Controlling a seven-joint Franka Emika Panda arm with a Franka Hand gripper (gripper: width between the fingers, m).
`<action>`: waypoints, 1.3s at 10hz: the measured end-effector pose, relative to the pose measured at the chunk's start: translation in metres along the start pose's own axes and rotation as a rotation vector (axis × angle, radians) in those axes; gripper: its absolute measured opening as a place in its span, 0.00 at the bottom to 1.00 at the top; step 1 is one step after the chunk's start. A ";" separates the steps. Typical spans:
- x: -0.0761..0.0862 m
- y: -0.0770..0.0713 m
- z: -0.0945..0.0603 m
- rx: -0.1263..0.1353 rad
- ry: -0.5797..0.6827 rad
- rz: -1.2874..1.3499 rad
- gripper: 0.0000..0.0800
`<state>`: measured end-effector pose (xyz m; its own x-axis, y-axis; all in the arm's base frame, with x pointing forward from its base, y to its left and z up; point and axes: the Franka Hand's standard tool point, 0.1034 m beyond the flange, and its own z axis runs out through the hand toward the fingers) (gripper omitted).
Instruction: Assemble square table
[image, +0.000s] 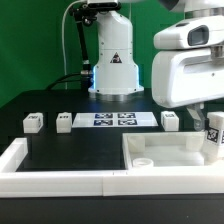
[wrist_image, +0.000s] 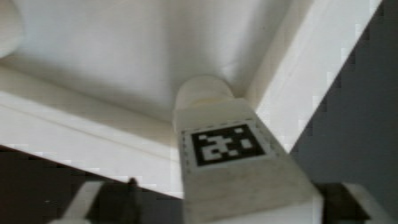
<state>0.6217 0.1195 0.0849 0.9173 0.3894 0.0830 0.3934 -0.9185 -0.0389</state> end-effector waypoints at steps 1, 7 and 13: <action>0.000 0.000 0.000 0.000 0.000 0.001 0.36; 0.000 0.000 0.000 0.002 0.001 0.105 0.36; 0.000 0.002 0.001 -0.002 0.028 0.755 0.36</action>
Offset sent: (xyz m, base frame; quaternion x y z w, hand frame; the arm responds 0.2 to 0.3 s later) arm 0.0000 0.0000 0.0000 0.0000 0.0000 0.0000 1.0000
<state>0.6226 0.1181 0.0838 0.9358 -0.3475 0.0603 -0.3413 -0.9353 -0.0932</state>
